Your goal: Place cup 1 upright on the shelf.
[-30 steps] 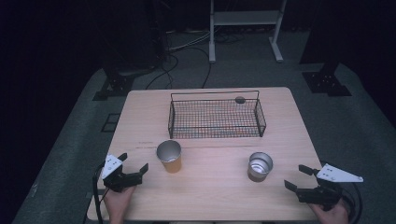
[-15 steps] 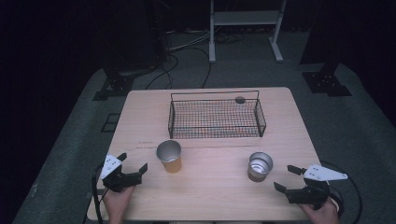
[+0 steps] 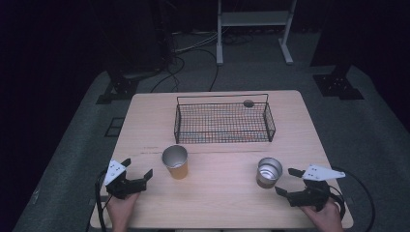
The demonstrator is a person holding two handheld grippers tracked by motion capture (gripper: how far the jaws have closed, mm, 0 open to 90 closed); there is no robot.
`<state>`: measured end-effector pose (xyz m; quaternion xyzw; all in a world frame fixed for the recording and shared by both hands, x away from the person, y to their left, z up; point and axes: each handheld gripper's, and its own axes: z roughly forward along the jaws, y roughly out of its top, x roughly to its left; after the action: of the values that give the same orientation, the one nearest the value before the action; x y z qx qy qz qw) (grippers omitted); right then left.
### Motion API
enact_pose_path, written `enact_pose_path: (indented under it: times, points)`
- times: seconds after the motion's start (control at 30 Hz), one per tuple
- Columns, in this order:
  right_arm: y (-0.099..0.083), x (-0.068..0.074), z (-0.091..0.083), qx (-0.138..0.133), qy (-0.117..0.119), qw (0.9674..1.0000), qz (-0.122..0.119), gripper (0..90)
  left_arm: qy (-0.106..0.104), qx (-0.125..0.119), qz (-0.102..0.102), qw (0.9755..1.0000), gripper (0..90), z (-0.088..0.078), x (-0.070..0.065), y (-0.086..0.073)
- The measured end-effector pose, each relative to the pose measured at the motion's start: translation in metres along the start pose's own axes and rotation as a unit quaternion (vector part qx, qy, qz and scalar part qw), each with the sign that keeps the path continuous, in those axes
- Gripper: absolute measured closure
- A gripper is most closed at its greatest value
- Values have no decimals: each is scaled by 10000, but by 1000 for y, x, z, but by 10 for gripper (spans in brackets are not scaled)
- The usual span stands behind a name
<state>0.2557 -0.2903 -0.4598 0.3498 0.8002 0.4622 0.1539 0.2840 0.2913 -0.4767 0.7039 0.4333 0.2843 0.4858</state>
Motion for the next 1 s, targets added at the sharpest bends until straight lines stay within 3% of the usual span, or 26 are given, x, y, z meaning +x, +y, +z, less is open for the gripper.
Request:
enact_pose_path:
  times: [1.0]
  points:
    - [14, -2, 30, 365, -13, 9993, 77, 32, -13, -16, -10, 10000, 8, 0, 0, 1]
